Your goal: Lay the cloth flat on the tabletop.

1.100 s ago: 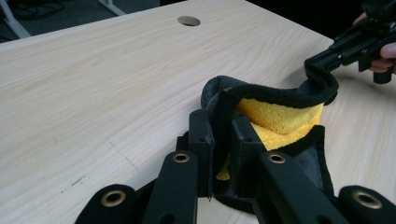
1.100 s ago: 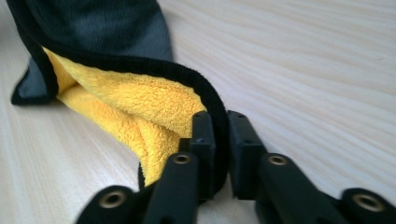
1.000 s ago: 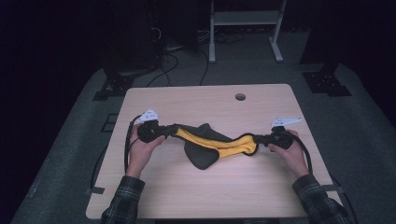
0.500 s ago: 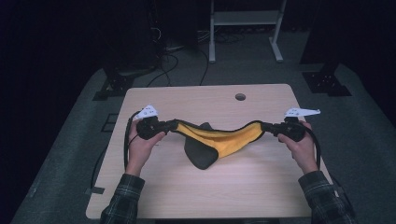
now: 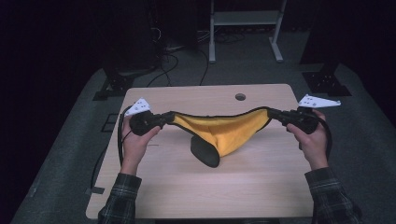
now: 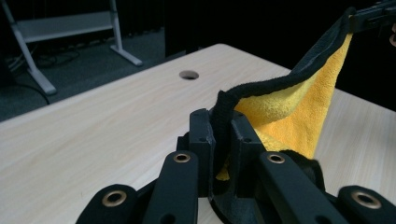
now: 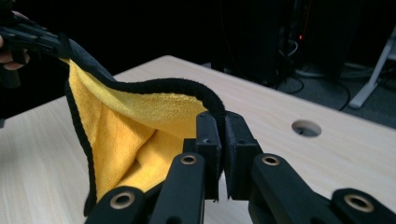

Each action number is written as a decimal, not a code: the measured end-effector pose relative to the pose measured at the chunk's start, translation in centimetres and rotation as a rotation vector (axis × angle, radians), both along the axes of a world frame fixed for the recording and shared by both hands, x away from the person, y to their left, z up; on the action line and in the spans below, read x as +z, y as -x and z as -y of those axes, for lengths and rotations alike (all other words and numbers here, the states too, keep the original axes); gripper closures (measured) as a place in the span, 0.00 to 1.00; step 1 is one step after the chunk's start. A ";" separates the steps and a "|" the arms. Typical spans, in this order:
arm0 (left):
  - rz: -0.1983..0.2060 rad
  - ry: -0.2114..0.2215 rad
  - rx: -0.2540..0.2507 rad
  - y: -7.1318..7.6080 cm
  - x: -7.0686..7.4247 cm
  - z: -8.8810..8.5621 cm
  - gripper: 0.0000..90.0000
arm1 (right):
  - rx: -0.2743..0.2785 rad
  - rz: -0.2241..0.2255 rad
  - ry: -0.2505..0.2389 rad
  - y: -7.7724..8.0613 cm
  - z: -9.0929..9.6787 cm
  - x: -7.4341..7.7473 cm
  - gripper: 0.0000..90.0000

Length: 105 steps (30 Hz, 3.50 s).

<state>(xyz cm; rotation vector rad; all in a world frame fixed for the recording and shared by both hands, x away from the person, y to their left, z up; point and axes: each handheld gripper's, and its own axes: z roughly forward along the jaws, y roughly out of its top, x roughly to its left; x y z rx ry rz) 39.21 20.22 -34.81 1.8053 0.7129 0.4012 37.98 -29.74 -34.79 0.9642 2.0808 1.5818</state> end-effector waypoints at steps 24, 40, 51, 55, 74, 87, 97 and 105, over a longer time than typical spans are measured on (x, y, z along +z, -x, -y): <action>0.172 0.015 -0.046 5.8 6.8 -1.4 0.91 | 0.047 0.230 0.006 6.9 -0.3 7.7 0.95; 0.204 -0.014 -0.142 13.9 9.6 -3.3 0.91 | 0.151 0.279 0.055 15.1 -0.7 10.2 0.95; 0.027 -0.121 -0.103 10.2 4.2 -2.5 0.91 | 0.117 0.124 0.120 11.6 -0.8 5.4 0.95; -0.017 -0.142 -0.088 8.8 2.6 -2.3 0.91 | 0.103 0.087 0.146 10.3 -1.1 4.0 0.95; -0.078 -0.211 -0.017 3.2 -0.6 -1.0 0.91 | 0.040 -0.011 0.161 4.7 -1.4 0.0 0.94; -0.158 -0.226 0.004 -0.9 -2.9 -0.8 0.91 | 0.006 -0.093 0.153 0.4 -1.6 -2.5 0.94; -0.219 -0.287 0.026 -4.9 -5.3 -0.5 0.91 | -0.023 -0.151 0.181 -3.2 -2.1 -5.1 0.94; -0.257 -0.309 0.041 -6.7 -6.8 -0.5 0.90 | -0.036 -0.184 0.183 -4.9 -2.4 -6.7 0.94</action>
